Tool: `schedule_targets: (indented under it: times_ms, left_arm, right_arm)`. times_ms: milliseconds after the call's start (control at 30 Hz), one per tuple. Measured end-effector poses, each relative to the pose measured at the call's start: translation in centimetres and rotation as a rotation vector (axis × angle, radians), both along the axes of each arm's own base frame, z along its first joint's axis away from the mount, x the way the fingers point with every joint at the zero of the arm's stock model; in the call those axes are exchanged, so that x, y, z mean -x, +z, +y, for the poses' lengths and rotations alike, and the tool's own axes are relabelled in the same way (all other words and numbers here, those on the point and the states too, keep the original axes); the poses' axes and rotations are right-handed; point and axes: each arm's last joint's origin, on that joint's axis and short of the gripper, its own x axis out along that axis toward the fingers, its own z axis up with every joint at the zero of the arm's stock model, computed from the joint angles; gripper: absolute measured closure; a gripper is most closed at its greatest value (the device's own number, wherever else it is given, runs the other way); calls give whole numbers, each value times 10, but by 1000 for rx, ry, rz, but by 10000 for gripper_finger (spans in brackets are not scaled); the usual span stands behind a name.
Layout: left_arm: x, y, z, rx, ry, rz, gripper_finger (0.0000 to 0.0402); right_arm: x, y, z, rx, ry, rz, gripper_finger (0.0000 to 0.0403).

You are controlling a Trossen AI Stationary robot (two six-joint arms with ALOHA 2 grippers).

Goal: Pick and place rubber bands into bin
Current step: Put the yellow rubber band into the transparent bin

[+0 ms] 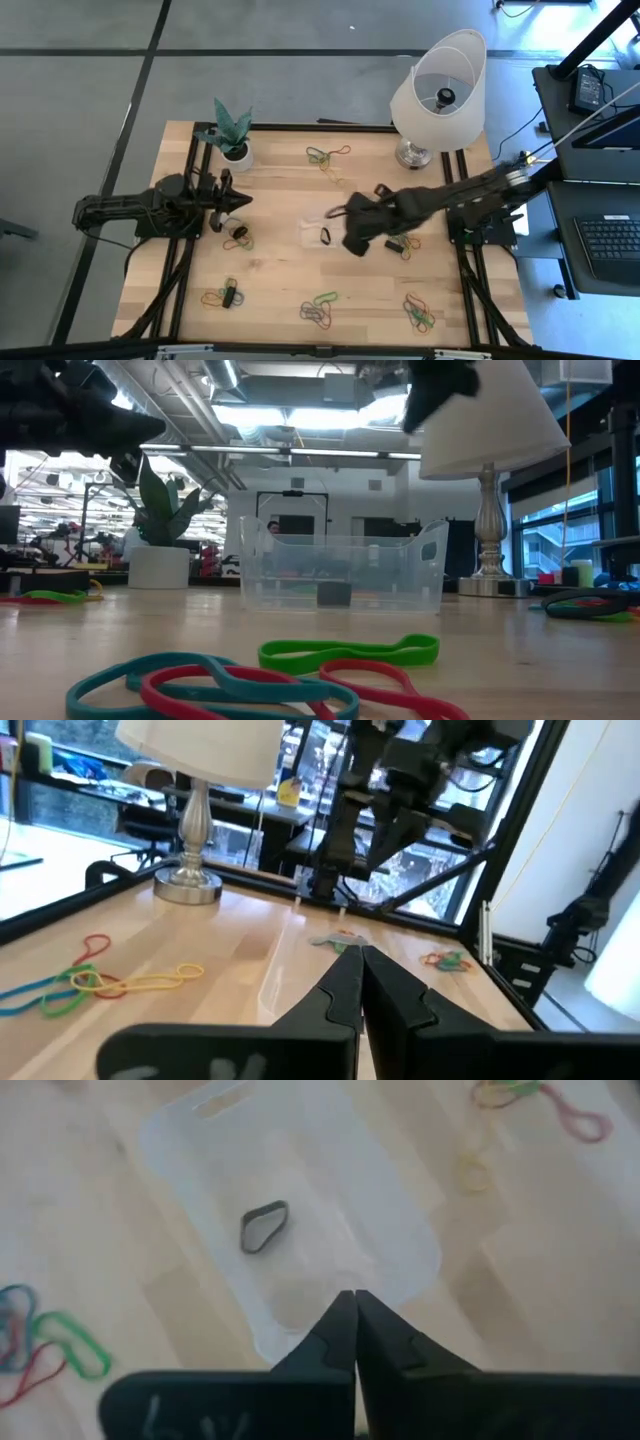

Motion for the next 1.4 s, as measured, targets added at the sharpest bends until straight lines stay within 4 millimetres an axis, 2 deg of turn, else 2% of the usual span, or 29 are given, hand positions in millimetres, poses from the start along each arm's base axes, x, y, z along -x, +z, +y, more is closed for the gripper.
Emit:
schedule_targets:
  times_ms: [167,300,433,567,733,967,1300,1400]
  left_arm:
    - [-6,14,-2,0,23,46,396]
    - [-17,30,-2,-34,108,132,396]
    - [-40,46,-7,-57,129,280,396]
    - [-69,61,-17,-12,103,418,396]
    - [-106,75,-27,188,51,359,396]
    - [-138,73,-32,214,74,206,396]
    - [-158,58,-31,202,96,198,398]
    - [-163,59,-41,166,133,300,400]
  right_arm:
    - [56,-14,-12,-118,42,-178,401]
    - [101,-22,-25,-124,85,-284,401]
    - [142,-34,-37,-99,133,-311,401]
    - [167,-44,-45,-119,120,-356,400]
    - [183,-50,-49,-117,135,-400,395]
    - [190,-48,-51,-45,233,-407,394]
    - [190,-48,-51,-24,257,-400,393]
    - [190,-48,-51,-24,257,-400,393]
